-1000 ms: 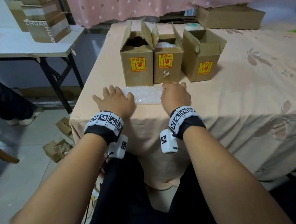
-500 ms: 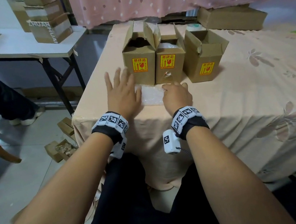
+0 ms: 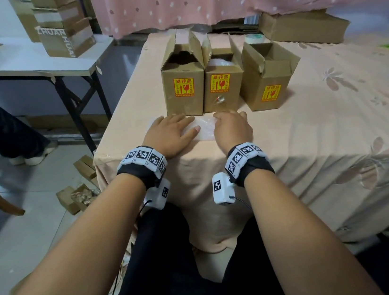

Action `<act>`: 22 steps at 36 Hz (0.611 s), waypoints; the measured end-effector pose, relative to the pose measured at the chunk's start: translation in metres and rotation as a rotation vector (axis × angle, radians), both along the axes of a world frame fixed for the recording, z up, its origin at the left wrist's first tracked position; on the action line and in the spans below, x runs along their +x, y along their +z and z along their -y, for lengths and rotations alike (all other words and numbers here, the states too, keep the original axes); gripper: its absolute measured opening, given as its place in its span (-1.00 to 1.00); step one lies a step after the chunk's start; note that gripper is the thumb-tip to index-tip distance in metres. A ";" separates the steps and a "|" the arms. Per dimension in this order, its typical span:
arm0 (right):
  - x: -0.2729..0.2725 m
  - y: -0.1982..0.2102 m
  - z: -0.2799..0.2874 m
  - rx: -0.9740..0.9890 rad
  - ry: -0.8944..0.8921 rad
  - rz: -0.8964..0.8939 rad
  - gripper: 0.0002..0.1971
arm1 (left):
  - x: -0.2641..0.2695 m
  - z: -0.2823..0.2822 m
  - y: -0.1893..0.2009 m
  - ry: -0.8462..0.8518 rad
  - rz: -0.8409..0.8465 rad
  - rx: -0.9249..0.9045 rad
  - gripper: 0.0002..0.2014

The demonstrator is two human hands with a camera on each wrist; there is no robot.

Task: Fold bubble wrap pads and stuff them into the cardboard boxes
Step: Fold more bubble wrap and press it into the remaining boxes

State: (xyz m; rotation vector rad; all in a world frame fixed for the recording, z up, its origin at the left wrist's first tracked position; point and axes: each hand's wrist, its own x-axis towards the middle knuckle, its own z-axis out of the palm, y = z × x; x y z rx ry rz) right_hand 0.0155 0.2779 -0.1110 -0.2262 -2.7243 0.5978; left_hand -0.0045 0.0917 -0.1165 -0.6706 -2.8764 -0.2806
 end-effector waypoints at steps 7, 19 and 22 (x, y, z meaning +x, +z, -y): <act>-0.001 -0.002 -0.002 -0.119 -0.024 -0.024 -0.59 | 0.004 -0.001 -0.004 0.136 0.015 -0.004 -0.44; 0.005 0.001 0.006 0.069 0.020 -0.458 -0.70 | 0.013 -0.002 0.002 0.223 0.054 -0.016 -0.38; 0.007 0.012 0.026 0.173 0.195 -0.531 -0.72 | 0.013 -0.003 0.002 0.235 0.060 -0.011 -0.36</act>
